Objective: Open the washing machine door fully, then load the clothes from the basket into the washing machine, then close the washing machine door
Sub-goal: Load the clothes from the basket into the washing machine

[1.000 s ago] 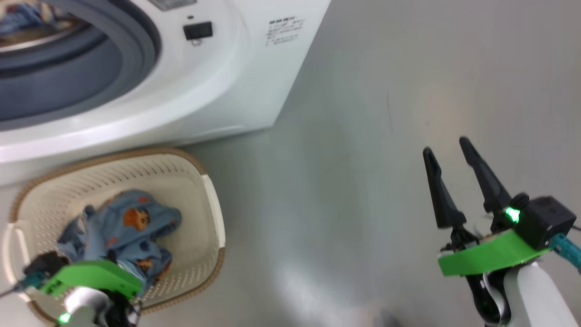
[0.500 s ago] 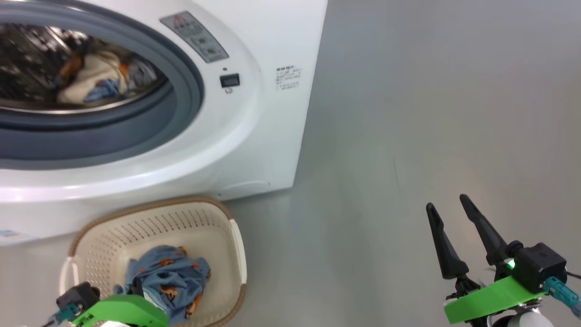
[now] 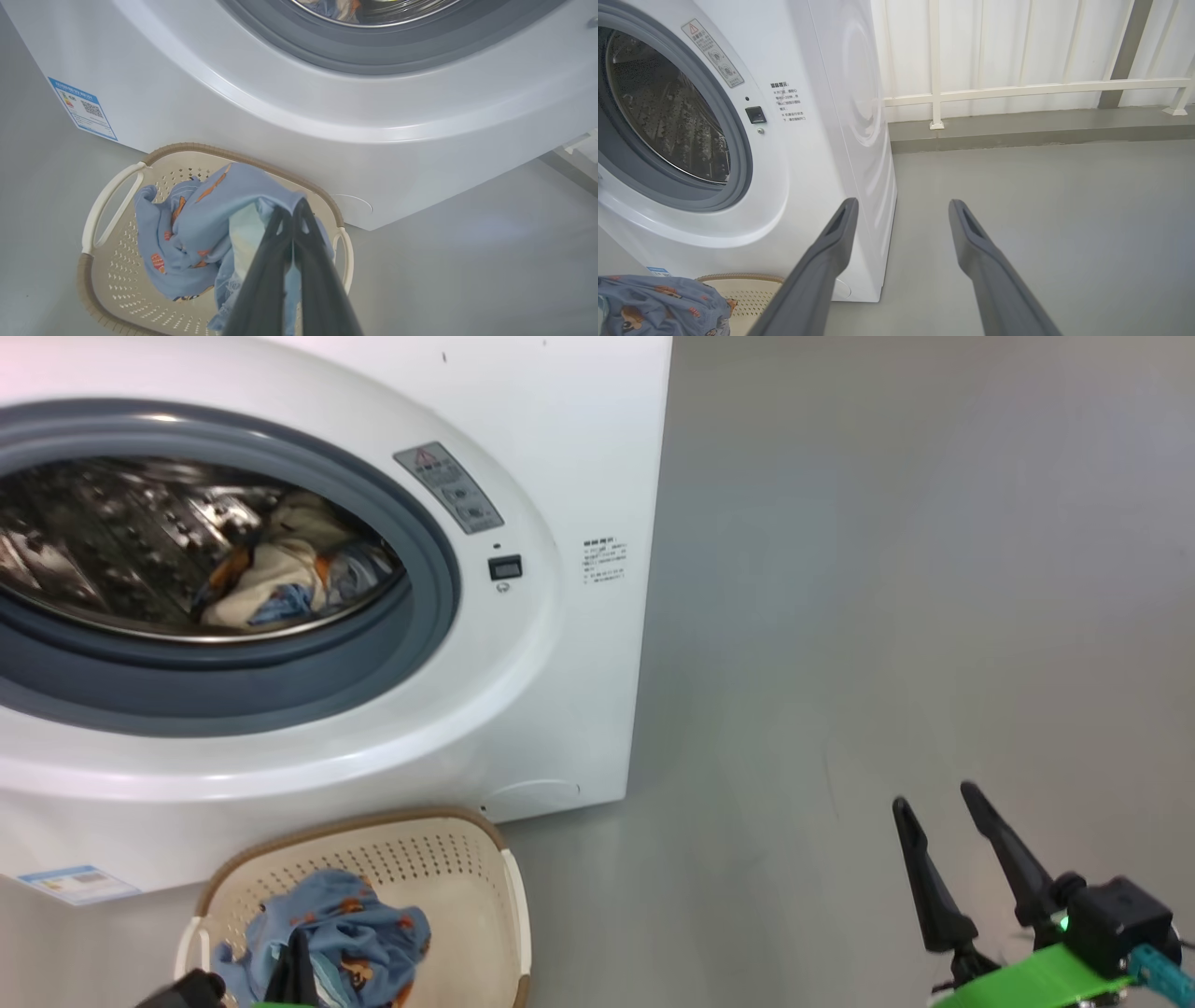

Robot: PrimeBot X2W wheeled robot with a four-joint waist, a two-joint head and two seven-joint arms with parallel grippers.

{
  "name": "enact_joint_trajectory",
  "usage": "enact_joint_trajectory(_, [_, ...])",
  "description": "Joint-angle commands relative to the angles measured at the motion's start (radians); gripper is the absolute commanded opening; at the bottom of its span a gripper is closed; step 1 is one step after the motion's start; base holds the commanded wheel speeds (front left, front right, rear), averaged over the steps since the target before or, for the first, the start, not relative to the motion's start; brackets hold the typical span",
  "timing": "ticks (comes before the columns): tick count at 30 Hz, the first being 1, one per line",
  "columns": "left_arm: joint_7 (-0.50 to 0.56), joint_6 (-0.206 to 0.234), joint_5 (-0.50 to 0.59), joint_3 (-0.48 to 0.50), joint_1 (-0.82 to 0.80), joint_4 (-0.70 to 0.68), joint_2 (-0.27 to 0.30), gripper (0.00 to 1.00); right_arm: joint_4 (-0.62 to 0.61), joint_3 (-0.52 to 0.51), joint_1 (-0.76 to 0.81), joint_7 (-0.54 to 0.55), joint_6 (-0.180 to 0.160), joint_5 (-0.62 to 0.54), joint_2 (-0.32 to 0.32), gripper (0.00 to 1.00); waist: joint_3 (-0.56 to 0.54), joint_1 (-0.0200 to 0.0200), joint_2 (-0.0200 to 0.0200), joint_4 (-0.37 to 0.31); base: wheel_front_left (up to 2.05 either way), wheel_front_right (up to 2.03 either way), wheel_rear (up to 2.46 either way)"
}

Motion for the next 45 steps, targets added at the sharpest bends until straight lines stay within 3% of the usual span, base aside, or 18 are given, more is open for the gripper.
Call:
enact_joint_trajectory(1, [-0.013, 0.015, 0.035, 0.021, 0.032, -0.082, 0.013, 0.00, -0.023, 0.018, 0.025, -0.005, 0.001, -0.017, -0.010, 1.00, -0.044, 0.0000, 0.0000, 0.013, 0.00, 0.00, 0.00])
enact_joint_trajectory(8, [-0.013, 0.049, 0.094, 0.019, 0.133, -0.262, 0.013, 0.00, -0.022, 0.011, 0.060, -0.005, 0.001, -0.024, -0.011, 1.00, -0.094, 0.0000, 0.0000, 0.030, 0.00, 0.00, 0.00])
enact_joint_trajectory(21, [-0.014, 0.050, 0.216, 0.048, 0.208, -0.461, 0.013, 0.00, -0.025, -0.008, 0.122, -0.005, 0.001, -0.043, -0.012, 1.00, -0.154, 0.0000, 0.0000, 0.061, 0.00, 0.00, 0.00])
enact_joint_trajectory(45, [-0.014, 0.014, 0.274, 0.095, 0.308, -0.621, 0.013, 0.00, -0.021, -0.037, 0.170, -0.005, 0.001, -0.062, -0.011, 1.00, -0.211, 0.0000, 0.0000, 0.058, 0.00, 0.00, 0.00])
